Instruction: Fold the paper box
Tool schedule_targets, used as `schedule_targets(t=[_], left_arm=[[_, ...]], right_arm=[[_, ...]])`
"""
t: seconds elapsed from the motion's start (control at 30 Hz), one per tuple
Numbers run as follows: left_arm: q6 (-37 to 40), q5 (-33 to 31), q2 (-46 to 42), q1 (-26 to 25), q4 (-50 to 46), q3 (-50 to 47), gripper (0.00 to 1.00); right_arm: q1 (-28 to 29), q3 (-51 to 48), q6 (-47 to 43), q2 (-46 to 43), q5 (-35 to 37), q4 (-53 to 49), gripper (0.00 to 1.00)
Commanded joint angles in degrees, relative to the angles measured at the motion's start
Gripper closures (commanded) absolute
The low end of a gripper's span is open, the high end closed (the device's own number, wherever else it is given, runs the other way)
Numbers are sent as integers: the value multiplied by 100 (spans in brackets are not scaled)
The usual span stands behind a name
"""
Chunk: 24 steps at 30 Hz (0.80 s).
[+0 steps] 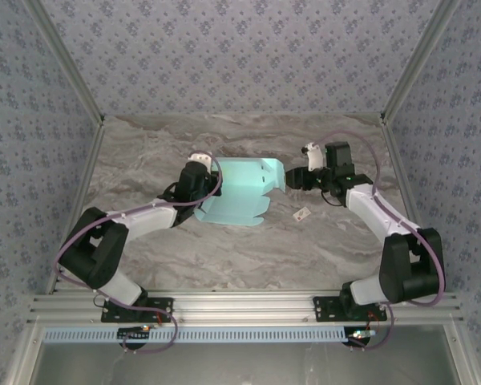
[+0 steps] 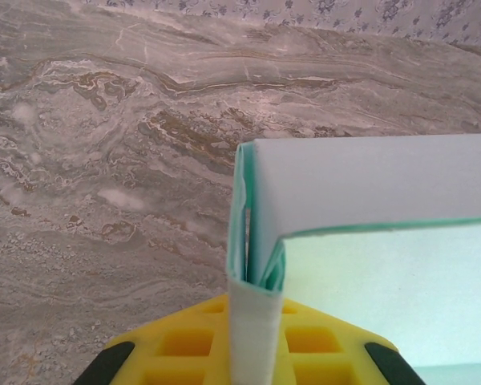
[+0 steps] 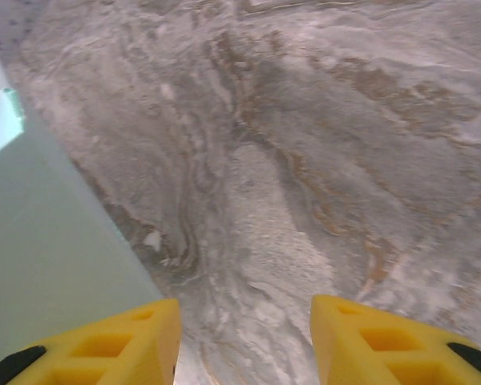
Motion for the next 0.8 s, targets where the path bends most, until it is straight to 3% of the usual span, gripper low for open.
schedule_targets(t=[0.0, 0.13, 0.77], left_arm=[[-83, 101, -169, 42, -1, 135, 88], [-75, 125, -142, 39, -15, 151, 88], [-74, 194, -113, 33, -19, 179, 88]], right_arm=[[10, -80, -100, 71, -879, 449, 52], [104, -120, -110, 112, -1196, 596, 51], [571, 29, -229, 422, -1287, 702, 46]])
